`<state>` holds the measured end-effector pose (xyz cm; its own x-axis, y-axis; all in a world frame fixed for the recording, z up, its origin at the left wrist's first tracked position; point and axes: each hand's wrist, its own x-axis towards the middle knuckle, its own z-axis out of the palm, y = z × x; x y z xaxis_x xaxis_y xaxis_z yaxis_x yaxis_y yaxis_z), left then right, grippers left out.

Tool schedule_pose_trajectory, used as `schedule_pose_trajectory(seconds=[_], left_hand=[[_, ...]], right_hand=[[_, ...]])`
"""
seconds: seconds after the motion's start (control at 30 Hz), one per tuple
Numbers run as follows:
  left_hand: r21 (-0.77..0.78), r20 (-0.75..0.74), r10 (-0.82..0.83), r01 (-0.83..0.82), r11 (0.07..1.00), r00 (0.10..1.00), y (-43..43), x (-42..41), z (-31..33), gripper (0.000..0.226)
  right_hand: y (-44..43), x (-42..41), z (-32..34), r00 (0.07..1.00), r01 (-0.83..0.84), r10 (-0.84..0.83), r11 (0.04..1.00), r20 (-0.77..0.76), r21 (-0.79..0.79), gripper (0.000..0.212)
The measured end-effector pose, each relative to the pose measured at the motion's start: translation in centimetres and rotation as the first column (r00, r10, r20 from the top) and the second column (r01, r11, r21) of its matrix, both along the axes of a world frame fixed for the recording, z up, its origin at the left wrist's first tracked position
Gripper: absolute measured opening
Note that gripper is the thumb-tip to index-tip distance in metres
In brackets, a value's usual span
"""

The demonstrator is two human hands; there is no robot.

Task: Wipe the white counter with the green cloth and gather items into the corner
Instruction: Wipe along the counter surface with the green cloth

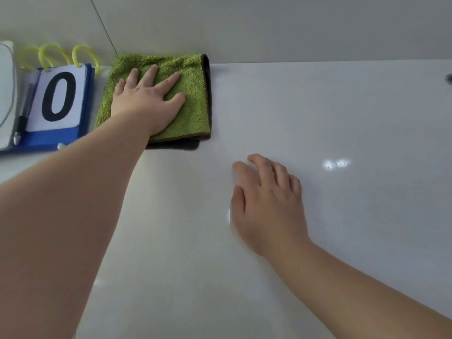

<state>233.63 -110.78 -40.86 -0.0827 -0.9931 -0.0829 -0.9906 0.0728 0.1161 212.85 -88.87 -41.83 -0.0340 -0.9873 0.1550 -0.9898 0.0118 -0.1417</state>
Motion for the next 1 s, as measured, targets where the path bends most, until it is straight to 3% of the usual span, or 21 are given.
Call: schedule_pose_trajectory(seconds=[0.57, 1.0], left_hand=[[-0.060, -0.056, 0.038, -0.041, 0.997, 0.998, 28.6, 0.3, -0.1, 0.064], [-0.081, -0.052, 0.120, -0.124, 0.989, 0.991, 41.3, -1.2, 0.4, 0.059]], right_hand=[[-0.4, -0.7, -0.5, 0.995, -0.084, 0.086, 0.996, 0.050, -0.032, 0.040], [-0.6, -0.8, 0.1, 0.994, -0.099, 0.098, 0.995, 0.056, 0.005, 0.041]])
